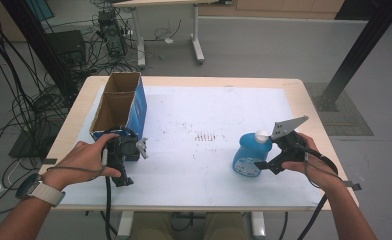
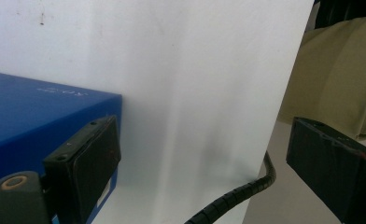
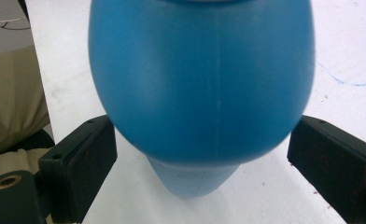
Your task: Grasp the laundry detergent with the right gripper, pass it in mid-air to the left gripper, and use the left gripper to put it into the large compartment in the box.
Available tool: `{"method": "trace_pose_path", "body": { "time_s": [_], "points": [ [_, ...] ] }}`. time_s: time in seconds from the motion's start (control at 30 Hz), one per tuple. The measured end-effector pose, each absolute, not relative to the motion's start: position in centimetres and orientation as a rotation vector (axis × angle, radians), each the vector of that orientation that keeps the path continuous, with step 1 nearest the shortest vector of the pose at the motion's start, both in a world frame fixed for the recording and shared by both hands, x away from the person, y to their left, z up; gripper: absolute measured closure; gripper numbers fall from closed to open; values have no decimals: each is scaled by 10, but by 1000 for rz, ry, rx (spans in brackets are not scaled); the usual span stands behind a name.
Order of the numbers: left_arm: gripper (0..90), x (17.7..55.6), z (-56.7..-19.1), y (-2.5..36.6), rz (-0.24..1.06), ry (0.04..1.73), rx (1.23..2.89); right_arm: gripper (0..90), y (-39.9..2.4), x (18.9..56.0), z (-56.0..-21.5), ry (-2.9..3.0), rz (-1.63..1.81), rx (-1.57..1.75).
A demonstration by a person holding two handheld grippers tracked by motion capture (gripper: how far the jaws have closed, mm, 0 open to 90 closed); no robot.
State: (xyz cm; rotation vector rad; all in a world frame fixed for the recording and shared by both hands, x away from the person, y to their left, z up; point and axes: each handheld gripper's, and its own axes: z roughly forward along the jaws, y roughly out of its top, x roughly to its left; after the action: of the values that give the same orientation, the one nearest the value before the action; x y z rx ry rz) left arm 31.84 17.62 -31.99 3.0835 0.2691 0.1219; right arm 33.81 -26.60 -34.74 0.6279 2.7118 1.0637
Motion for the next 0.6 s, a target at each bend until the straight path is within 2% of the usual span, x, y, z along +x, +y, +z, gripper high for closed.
{"method": "trace_pose_path", "body": {
  "time_s": [0.6],
  "points": [
    [103, 318, -323, 174, 116, 279, 3078, 105, -262, 338, -356, 2683, 1133, 611]
  ]
}}
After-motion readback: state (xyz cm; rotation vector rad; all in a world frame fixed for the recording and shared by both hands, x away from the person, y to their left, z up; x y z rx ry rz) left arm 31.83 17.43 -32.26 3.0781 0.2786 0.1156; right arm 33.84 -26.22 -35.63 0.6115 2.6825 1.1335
